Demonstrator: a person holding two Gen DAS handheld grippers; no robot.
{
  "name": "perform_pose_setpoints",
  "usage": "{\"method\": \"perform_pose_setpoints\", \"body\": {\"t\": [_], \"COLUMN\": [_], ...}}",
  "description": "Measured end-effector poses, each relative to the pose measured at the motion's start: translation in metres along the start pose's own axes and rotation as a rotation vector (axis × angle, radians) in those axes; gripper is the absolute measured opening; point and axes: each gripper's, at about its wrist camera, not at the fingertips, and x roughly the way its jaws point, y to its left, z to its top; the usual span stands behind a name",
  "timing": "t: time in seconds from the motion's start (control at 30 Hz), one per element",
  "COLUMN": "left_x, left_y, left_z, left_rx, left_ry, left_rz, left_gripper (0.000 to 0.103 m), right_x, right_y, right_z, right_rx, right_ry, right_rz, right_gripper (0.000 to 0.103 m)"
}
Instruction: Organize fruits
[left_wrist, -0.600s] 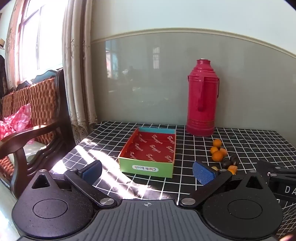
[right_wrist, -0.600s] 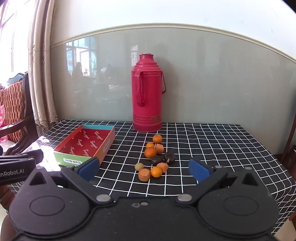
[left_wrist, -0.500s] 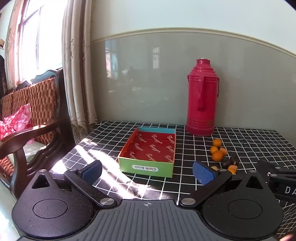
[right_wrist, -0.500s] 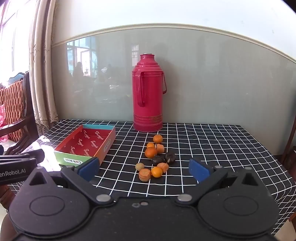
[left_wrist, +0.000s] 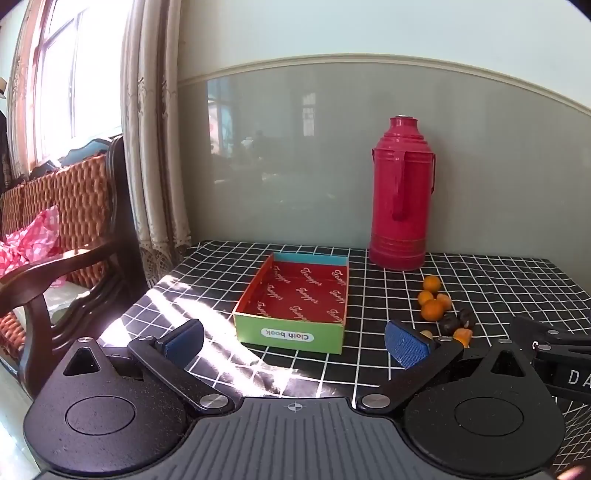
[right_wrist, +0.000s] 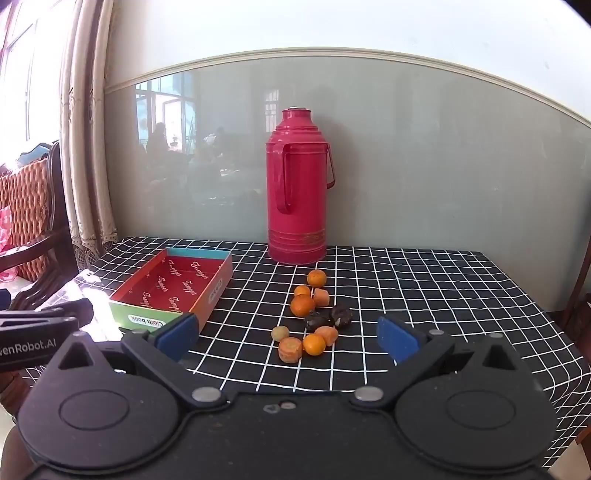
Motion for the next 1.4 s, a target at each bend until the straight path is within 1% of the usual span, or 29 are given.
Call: {"method": "perform_pose_setpoints", "body": {"t": [1.4], "left_x": [0.002], "left_y": [-0.0015], "left_z": [-0.001], "left_rx": [0.009], "left_ry": [0.002], "left_rz": [-0.01], "left_gripper": [0.103], "right_x": [0.0031], "right_y": [0.0004], "right_z": [-0.0007], "right_rx": [-0.009], "right_ry": [0.006], "right_rz": [-0.004], "right_gripper": [0.097]}}
